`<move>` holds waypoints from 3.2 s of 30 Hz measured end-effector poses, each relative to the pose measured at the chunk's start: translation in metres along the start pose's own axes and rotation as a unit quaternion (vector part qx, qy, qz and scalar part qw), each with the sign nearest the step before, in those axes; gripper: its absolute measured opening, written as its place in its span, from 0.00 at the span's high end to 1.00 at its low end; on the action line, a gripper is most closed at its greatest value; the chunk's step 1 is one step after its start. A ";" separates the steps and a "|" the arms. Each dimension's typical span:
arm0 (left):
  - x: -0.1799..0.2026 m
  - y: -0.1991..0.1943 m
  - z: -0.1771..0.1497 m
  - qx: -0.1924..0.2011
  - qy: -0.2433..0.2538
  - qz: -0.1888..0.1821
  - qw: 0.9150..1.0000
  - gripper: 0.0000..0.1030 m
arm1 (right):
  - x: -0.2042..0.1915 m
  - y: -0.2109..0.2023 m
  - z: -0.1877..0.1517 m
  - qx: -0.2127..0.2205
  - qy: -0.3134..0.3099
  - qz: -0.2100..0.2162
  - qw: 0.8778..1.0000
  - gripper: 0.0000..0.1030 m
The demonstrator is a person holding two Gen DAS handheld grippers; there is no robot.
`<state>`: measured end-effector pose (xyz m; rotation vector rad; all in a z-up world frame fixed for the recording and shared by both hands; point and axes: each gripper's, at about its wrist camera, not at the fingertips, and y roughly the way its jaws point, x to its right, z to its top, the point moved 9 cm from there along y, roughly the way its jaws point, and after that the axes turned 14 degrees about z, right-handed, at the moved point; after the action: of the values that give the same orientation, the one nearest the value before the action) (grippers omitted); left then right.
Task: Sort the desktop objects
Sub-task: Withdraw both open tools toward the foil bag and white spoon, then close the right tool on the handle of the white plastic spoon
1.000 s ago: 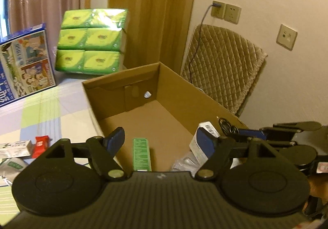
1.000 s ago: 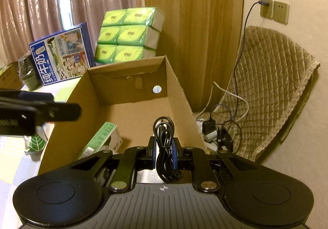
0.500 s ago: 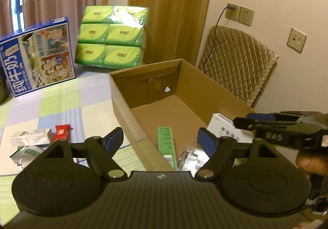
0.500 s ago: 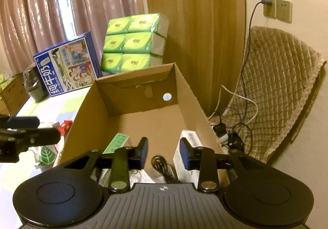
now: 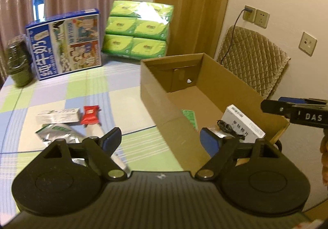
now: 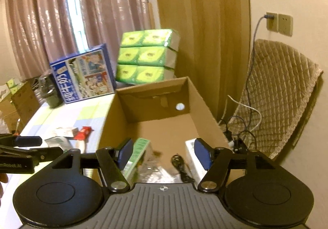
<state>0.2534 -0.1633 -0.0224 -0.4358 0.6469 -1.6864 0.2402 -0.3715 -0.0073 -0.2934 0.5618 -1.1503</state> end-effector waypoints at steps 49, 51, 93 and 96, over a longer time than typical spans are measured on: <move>-0.226 0.029 -0.109 -0.053 -0.096 0.164 0.980 0.01 | -0.183 0.141 -0.082 -0.102 -0.117 0.122 0.980 0.11; -0.227 0.040 -0.110 -0.053 -0.098 0.162 0.980 0.01 | -0.181 0.156 -0.088 -0.112 -0.120 0.124 0.979 0.17; -0.216 0.100 -0.097 -0.065 -0.084 0.111 0.988 0.01 | -0.176 0.254 -0.125 -0.214 -0.149 0.166 0.951 0.90; -0.220 0.096 -0.097 -0.065 -0.095 0.104 0.988 0.01 | -0.195 0.245 -0.135 -0.224 -0.162 0.189 0.942 0.90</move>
<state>0.3151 0.0563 -0.1443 -0.5934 0.6395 -1.3910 0.2981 -0.0882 -0.1885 -0.7206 0.5519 -0.5747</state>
